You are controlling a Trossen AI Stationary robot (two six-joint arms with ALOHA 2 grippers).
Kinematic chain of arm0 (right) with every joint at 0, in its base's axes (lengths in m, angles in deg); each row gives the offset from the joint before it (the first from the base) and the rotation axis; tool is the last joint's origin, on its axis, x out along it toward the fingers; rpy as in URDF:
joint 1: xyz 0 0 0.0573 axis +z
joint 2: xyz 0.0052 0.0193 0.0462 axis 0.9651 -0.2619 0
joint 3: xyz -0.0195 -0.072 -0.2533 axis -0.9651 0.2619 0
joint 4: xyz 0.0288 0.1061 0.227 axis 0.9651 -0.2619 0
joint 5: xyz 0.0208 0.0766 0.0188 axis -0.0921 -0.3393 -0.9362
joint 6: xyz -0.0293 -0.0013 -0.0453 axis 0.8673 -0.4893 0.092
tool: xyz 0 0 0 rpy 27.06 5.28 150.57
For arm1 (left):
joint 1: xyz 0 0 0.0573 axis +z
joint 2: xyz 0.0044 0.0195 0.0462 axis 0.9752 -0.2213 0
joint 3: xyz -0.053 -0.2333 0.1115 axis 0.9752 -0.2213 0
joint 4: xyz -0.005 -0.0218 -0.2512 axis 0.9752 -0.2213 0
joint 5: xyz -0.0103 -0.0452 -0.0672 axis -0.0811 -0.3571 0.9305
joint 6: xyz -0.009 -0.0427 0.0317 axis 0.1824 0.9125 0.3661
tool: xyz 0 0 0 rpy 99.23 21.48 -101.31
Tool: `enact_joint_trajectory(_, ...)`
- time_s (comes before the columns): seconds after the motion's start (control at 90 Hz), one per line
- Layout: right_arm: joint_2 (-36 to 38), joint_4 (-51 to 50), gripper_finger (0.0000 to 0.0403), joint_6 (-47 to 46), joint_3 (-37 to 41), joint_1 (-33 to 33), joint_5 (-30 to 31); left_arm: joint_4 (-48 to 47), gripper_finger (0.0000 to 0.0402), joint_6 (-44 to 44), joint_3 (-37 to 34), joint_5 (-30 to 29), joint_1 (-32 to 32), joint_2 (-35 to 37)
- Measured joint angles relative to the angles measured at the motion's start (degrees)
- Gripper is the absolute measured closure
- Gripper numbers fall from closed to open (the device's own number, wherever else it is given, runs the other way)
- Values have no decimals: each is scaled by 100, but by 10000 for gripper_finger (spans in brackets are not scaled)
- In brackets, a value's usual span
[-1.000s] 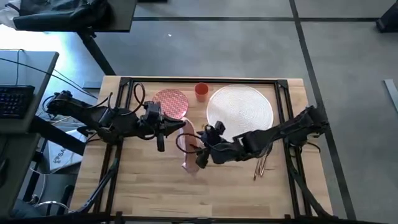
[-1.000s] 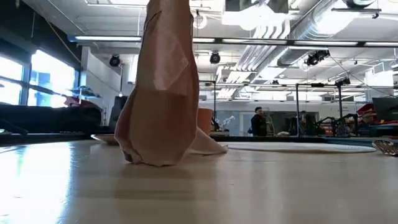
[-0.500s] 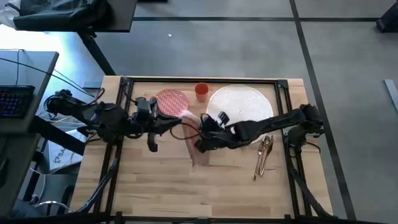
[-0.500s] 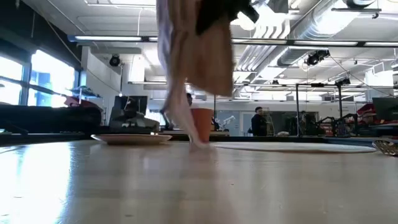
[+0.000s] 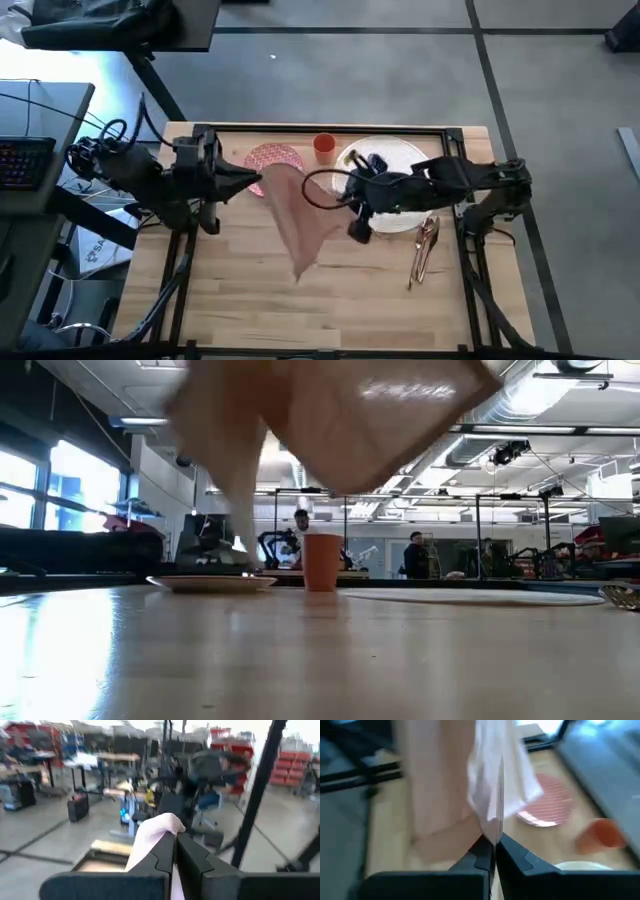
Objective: Set table place
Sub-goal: Fold the pink napkin
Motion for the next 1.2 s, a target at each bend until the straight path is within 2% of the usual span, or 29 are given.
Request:
enact_joint_trajectory(0.067, -5, 181, 403, 2, 69, 120, -640, -163, 401, 229, 17, 414, -105, 0)
enact_joint_trajectory(0.167, -9, 677, 403, -37, 71, 311, -1862, -90, 402, 465, 19, 1394, -295, 7)
enact_joint_trajectory(0.222, -9, 999, 403, -199, 31, 410, -2142, -101, 401, 661, 23, 1682, -375, 11)
enact_joint_trajectory(0.3, -9, 1218, 403, -434, -114, 502, -1965, -369, 401, 885, 24, 1459, -435, 51)
enact_joint_trajectory(0.389, 7, 1113, 403, -775, -170, 489, -1393, -803, 402, 910, 24, 686, -378, 68)
enact_joint_trajectory(0.456, 13, 857, 403, -1156, -14, 395, -1059, -1156, 402, 912, 11, 303, -138, 60)
enact_joint_trajectory(0.544, 0, 478, 403, -1659, 497, 225, -957, -1663, 401, 916, -88, 183, 416, 14)
enact_joint_trajectory(0.678, -9, 445, 403, -2600, 1740, -21, -816, -2300, 402, 953, -553, 397, 1191, -157)
enact_joint_trajectory(0.867, -20, 559, 403, -4080, 3392, -197, -882, -1944, 402, 917, -1494, 807, 2060, -542)
enact_joint_trajectory(1.0, -7, 566, 403, -4396, 3898, -134, -1232, -1142, 402, 780, -1796, 1377, 2373, -897)
enact_joint_trajectory(1.2, 2, 551, 403, -4818, 4277, 17, -1590, -188, 401, 186, -1821, 1974, 2691, -1702)
